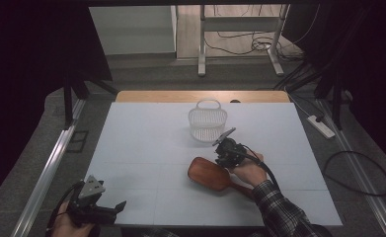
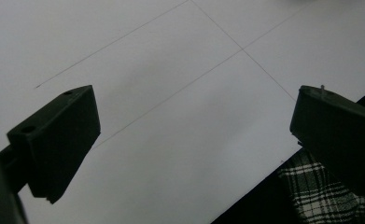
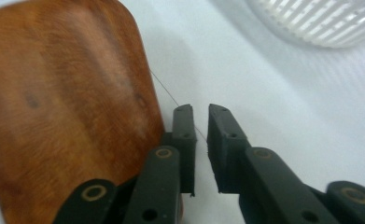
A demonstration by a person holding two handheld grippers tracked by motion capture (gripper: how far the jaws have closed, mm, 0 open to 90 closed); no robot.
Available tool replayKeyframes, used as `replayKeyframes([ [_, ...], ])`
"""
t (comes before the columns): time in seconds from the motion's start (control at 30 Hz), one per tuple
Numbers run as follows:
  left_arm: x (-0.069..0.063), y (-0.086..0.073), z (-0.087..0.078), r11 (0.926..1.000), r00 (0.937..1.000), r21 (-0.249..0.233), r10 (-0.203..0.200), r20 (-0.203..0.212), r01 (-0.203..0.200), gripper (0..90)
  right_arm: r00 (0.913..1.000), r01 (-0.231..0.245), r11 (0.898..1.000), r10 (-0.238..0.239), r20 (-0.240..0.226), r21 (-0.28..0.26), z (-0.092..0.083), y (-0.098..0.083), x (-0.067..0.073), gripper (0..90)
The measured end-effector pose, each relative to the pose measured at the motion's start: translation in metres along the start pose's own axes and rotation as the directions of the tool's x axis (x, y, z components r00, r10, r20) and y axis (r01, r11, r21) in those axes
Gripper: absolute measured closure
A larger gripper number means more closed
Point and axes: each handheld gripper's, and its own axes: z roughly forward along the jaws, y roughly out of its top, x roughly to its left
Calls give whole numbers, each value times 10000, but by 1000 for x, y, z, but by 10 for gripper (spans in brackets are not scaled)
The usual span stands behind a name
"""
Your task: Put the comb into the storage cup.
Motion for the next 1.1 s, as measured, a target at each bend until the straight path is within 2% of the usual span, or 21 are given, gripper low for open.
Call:
replayKeyframes([
  [0.1,0,0,0,10000,10000,34,35,-22,-35,24,9998,-54,9997,49,-212,-235,-10,-5,-1,694],
  [0.2,-1,1,0,10000,10000,59,54,-35,-53,24,9998,-49,9988,40,-195,-481,-19,-12,-1,633],
  [0.37,-1,1,1,9999,10000,82,70,-61,-70,24,9993,-153,9976,130,-339,-681,-28,-17,0,561],
  [0.5,-1,1,1,9999,9999,104,82,-57,-81,25,9988,-142,9962,100,-485,-864,-37,-22,2,458],
  [0.67,-2,1,1,9999,9999,128,111,-84,-110,25,9986,-93,9962,48,-519,-861,-45,-30,5,315],
  [0.73,-2,1,1,9998,9999,131,119,-80,-118,24,9986,-149,9964,106,-523,-836,-46,-31,6,293],
  [0.87,-2,1,1,9998,9999,147,132,-82,-131,24,9980,-281,9946,222,-597,-998,-54,-38,7,176],
  [1.1,-2,1,1,9998,9999,137,115,-78,-114,24,9965,-456,9920,370,-744,-1176,-65,-48,5,85],
])
